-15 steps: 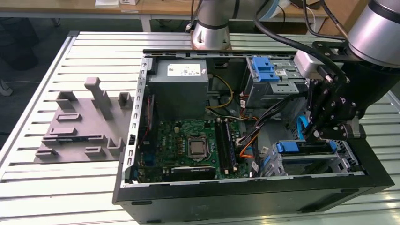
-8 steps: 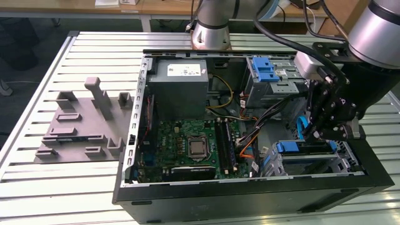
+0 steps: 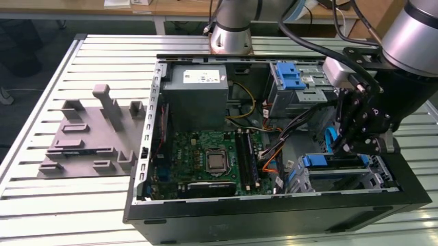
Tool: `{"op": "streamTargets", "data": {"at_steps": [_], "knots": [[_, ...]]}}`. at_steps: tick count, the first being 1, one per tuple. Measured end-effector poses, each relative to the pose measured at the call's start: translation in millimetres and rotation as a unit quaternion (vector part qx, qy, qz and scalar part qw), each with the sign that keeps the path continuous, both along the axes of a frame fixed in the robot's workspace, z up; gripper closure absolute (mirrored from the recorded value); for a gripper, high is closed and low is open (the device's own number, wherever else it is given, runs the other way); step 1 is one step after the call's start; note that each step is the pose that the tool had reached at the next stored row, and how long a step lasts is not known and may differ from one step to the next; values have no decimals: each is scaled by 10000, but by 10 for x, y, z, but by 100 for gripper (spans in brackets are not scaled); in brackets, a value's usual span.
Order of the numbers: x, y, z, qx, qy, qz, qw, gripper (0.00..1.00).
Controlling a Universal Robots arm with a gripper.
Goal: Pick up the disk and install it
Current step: 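Insert the second disk wire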
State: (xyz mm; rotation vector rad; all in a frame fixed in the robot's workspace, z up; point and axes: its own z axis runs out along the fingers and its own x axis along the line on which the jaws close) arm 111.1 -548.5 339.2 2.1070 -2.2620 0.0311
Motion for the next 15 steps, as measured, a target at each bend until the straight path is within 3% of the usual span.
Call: {"op": "streamTargets", "data": {"at_steps": [15], "knots": [[10, -11, -38, 17, 15, -34, 10000, 84]]}}
